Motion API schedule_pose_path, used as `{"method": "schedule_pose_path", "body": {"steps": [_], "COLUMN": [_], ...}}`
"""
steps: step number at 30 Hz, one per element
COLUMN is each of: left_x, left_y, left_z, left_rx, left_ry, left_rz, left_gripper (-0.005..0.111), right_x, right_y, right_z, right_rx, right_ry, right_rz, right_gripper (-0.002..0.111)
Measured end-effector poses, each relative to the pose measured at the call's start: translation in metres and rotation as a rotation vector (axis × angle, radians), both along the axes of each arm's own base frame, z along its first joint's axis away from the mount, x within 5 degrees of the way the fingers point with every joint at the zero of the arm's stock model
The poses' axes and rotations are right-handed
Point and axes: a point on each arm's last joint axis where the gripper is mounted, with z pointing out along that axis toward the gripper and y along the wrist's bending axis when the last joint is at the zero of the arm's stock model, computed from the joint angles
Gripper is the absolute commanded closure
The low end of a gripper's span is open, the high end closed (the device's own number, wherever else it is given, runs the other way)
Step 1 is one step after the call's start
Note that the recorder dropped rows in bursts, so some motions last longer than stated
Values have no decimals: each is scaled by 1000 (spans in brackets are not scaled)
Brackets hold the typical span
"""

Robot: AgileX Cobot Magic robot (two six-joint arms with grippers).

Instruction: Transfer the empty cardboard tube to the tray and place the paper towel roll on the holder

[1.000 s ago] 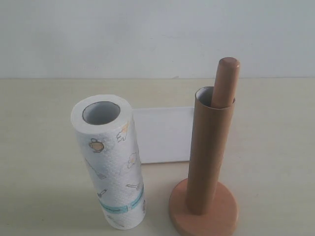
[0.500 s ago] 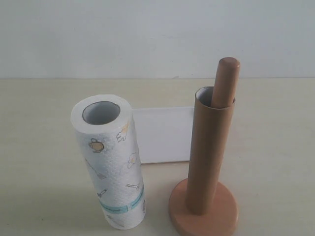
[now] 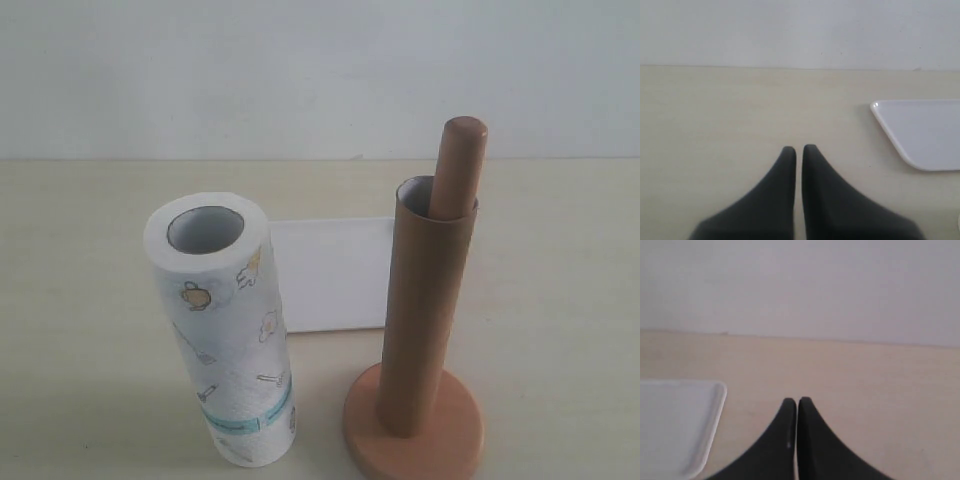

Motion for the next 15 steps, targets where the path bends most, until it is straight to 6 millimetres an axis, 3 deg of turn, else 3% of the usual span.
{"method": "schedule_pose_path", "body": {"steps": [8,11,15], "left_x": [0,0,0], "left_y": [0,0,0], "left_z": [0,0,0], "left_rx": [0,0,0], "left_ry": [0,0,0], "left_rz": [0,0,0], "left_gripper": [103,103,103], "right_x": [-42,-59,-70], "right_y": [30,42,56], "right_z": [-89,-100,-95], "right_rx": [101,112,111], "right_ry": [19,-63,-163], "right_rz": [203,346,505], "right_gripper": [108,108,104]}}
